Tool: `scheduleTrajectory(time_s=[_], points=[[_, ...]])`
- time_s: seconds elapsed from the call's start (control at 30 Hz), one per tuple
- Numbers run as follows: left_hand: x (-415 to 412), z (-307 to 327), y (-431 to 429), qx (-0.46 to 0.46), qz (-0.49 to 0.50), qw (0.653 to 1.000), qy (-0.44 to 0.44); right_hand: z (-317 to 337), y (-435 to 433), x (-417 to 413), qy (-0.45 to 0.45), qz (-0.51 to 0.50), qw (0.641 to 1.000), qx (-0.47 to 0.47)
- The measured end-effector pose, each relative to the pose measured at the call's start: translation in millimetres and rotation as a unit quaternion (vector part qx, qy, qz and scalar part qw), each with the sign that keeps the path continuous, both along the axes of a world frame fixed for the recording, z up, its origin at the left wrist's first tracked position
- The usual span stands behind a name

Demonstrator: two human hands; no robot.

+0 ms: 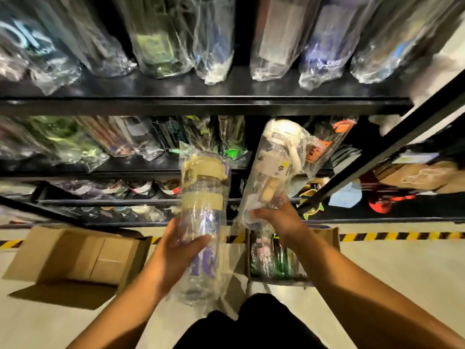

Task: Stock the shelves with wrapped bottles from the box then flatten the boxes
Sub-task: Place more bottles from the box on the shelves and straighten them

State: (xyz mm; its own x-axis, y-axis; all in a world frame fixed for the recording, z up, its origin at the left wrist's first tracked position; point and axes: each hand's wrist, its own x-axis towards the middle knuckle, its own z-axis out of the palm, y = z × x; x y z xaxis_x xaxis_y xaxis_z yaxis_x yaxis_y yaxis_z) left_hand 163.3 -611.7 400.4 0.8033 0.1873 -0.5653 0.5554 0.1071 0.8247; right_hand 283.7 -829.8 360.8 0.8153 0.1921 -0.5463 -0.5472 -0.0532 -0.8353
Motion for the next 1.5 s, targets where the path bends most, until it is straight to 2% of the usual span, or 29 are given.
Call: scheduleTrajectory(time_s=[0.1, 0.23, 0.43, 0.57, 0.73, 1.0, 1.17, 1.5], points=[[13.0, -1.3, -7.8, -0.039, 0.025, 0.999, 0.007, -10.2, -1.2, 19.6, 0.024, 0.015, 1.0, 0.009], [19.1, -4.2, -14.9, -0.086, 0.067, 0.994, 0.018, -18.0, -0.9, 49.6, 0.048, -0.012, 0.999, 0.012], [25.0, -11.4, -31.3, -0.077, 0.078, 0.993, 0.04, -22.8, 3.9, 98.4, -0.057, -0.091, 0.992, -0.073], [28.0, -18.1, -42.9, -0.071, 0.097, 0.991, 0.053, -34.3, 5.7, 127.1, -0.136, -0.066, 0.982, -0.114], [35.2, -26.2, -55.0, -0.074, 0.114, 0.989, 0.06, -63.3, 14.3, 155.8, -0.14, -0.059, 0.977, -0.151], [41.5, -37.7, -62.4, -0.063, 0.142, 0.985, 0.07, -95.2, 15.4, 165.3, -0.224, -0.031, 0.95, -0.216], [39.2, -42.7, -66.3, -0.057, 0.146, 0.985, 0.076, -109.3, 20.8, 176.7, -0.216, -0.047, 0.954, -0.205], [30.1, -49.9, -73.2, -0.056, 0.172, 0.979, 0.094, -118.0, 30.7, 195.1, -0.198, -0.022, 0.937, -0.289]])
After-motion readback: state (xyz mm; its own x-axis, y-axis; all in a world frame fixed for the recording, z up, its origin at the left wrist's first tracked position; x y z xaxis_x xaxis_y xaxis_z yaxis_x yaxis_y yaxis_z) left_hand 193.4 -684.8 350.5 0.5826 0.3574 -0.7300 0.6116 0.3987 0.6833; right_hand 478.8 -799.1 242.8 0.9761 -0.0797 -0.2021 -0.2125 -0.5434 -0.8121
